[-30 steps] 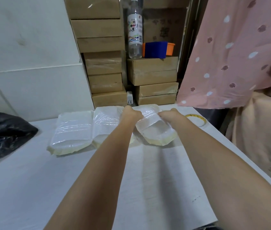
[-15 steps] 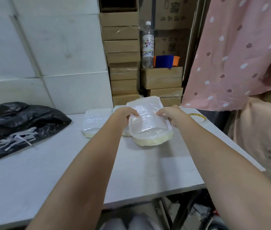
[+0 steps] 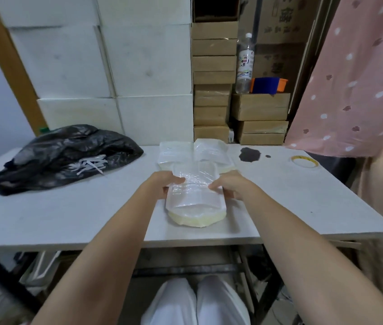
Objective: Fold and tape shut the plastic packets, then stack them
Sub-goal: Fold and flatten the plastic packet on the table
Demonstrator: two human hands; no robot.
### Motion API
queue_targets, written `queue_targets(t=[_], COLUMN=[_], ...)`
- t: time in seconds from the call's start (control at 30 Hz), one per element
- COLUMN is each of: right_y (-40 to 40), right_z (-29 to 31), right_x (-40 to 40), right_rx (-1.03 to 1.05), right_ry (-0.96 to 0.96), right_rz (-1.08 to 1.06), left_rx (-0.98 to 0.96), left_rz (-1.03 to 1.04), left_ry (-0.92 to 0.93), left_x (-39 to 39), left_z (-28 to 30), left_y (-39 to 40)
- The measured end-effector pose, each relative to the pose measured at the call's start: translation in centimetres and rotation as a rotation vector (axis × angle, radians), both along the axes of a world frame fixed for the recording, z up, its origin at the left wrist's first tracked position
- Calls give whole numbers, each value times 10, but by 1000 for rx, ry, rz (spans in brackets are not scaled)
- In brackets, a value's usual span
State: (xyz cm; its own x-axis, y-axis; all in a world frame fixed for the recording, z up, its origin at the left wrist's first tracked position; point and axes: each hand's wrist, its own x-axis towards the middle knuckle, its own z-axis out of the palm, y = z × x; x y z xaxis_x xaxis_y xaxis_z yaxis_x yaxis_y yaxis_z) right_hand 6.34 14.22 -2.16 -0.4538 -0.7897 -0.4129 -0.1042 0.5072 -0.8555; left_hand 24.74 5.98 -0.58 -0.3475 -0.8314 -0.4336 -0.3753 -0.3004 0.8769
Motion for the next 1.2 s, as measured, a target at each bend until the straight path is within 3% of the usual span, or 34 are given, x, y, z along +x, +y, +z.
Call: queue_targets(t=[0.13,0.37,0.43,0.57,0.63,0.7,0.83,1.03,1.2], right_y=[13,7,9,32,47,57,57,45,45], right_z=[-5,-24,-26,-33,-39,-44,-48,-62,-65], right_x=[12,5,6,-7,-18,-26,-28,-25,-19], right_rx=[-10,-174,-207,-302,-448,-503,-534,-607,-725], right_ry=[54,276,420,928,944,956,917,864,739], right_rz=[6,43,122,344,423,549,620,673,529], left_rx=[-42,-291,-432,-859,-1110,-1217,-1219,-968,-919], left_rz=[13,20,-28,-161,-337,-557,-744,-773,-656], left_ry=[42,-82,-200,-432,-417,-405,-357,-254,-117], left_x=[7,7,10,27,42,56,61,59,56], left_z=[-10,-23,-29,-42,-45,-51,-61,-69,-75], left_y=[9,10,10,9,9,7,9,2,7])
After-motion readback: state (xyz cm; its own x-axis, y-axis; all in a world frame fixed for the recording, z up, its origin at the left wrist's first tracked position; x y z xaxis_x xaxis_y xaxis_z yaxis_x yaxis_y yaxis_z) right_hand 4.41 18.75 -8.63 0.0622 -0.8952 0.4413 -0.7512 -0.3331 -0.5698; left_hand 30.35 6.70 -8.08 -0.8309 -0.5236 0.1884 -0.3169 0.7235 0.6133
